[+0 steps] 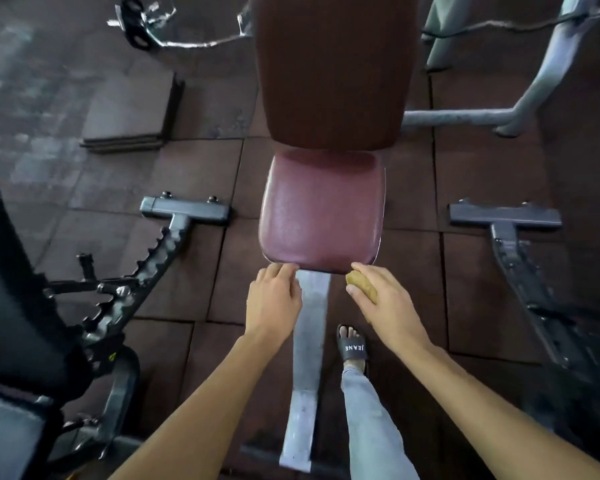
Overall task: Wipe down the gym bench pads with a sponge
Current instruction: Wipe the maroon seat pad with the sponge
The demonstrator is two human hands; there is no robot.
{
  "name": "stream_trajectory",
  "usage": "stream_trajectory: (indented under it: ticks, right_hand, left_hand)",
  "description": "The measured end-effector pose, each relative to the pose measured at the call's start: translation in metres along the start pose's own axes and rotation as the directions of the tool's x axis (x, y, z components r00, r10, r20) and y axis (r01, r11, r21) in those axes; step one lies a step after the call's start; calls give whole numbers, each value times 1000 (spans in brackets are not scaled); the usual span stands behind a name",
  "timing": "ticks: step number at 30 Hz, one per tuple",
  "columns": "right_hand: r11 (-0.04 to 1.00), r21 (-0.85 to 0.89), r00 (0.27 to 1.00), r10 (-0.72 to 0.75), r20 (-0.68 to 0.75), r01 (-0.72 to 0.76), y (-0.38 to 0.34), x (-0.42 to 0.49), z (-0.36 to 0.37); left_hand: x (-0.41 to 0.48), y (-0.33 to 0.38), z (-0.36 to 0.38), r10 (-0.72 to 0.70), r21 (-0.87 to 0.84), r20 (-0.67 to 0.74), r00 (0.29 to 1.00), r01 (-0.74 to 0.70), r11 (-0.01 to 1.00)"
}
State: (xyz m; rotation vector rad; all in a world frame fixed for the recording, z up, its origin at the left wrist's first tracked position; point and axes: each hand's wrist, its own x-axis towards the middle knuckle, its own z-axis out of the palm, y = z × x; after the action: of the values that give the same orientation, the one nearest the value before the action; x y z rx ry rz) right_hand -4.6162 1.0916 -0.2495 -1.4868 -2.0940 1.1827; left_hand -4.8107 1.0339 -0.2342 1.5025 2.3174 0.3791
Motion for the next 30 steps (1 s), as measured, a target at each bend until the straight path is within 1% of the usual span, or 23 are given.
stream_trajectory:
  ticks: [3,6,8,9,10,11,12,13,14,15,16,17,18,19,20,21,22,23,24,26,28,29,30]
  right_hand:
    - [991,-83,994,-107,18,108,36,66,16]
    - [975,-70,978,-208,22,209,70,115,39]
    - [944,-140,954,-289,76,298,92,143,55]
    - [896,-226,923,-359,140,383,103,152,64]
    - [803,-325,866,-450,218,499,114,159,73]
    - [679,-404,790,-536,298,613,123,165,78]
    - [572,-439,718,-597,358,694,132,175,78]
    - [504,-451,671,-631,389,736,140,191,75]
    - [471,-483,661,-649,376,738,145,211,69]
    - [486,-541,700,-642,312,687,146,235,61]
    - [573,-583,784,-590,195,576,148,261,53]
    - [695,-580,875,-481,65,425,147,289,42]
    - [815,-520,944,-326,-48,255,143,314,32]
    - [888,-446,971,-192,-141,111,138,331,29]
    - [918,-395,971,-113,-209,22,131,336,33]
    - [930,-366,963,-69,-259,-32,123,330,41]
    - [929,-366,955,-62,-289,-51,116,314,52]
    - [922,-386,955,-83,-284,-34,110,287,66]
    - [912,-409,963,-107,-247,-3,105,253,80]
    - [884,-459,979,-162,-125,88,101,186,104]
    - [837,-525,976,-212,-47,156,106,161,105]
    - [831,-540,979,-193,-59,132,110,169,100]
    - [845,-531,982,-143,-120,58,113,187,95]
  left_hand:
    - [68,-10,46,-6,25,25,1000,6,1000]
    - [120,-20,82,1,46,31,1000,-2,999]
    - [148,-28,102,-3,56,54,999,0,998]
    - [159,-33,109,-5,62,63,998,1,998]
    - [169,-38,116,2,69,61,998,-6,998]
    - [179,-43,122,11,77,56,998,-15,997]
    - [188,-48,127,22,86,49,999,-26,996]
    - [198,-53,131,39,96,44,998,-43,994]
    - [207,-58,133,62,106,40,997,-66,992]
    - [216,-64,135,86,113,45,995,-91,989]
    - [224,-68,136,105,116,57,993,-111,987]
    - [231,-73,137,120,118,70,990,-128,985]
    - [237,-78,138,132,121,82,988,-142,982]
    - [241,-81,140,144,126,85,986,-154,980]
    - [243,-84,142,158,136,80,984,-168,976]
    - [244,-86,144,169,147,70,983,-178,973]
    - [243,-87,145,174,158,57,983,-181,971]
    - [243,-88,147,175,166,47,983,-180,970]
    - [242,-89,148,176,167,43,983,-181,969]
    - [243,-89,149,181,164,44,983,-186,969]
    - [243,-90,149,189,158,47,981,-194,968]
    - [243,-90,148,192,157,43,981,-196,968]
    - [243,-91,148,196,155,38,980,-199,968]
